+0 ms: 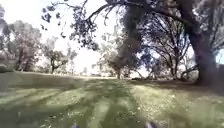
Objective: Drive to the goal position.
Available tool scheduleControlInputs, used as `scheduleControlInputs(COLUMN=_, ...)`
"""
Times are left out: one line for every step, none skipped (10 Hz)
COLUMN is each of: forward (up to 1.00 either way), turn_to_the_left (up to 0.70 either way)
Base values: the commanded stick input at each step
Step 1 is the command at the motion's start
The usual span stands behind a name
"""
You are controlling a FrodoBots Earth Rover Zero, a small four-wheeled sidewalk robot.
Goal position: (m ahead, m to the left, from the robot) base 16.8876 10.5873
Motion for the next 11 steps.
scheduleControlInputs(forward=0.70, turn_to_the_left=0.00)
scheduleControlInputs(forward=0.70, turn_to_the_left=0.00)
scheduleControlInputs(forward=0.70, turn_to_the_left=0.00)
scheduleControlInputs(forward=0.70, turn_to_the_left=0.00)
scheduleControlInputs(forward=0.70, turn_to_the_left=0.00)
scheduleControlInputs(forward=0.70, turn_to_the_left=0.00)
scheduleControlInputs(forward=0.70, turn_to_the_left=0.00)
scheduleControlInputs(forward=0.70, turn_to_the_left=0.00)
scheduleControlInputs(forward=0.70, turn_to_the_left=0.00)
scheduleControlInputs(forward=0.70, turn_to_the_left=0.00)
scheduleControlInputs(forward=0.70, turn_to_the_left=0.00)
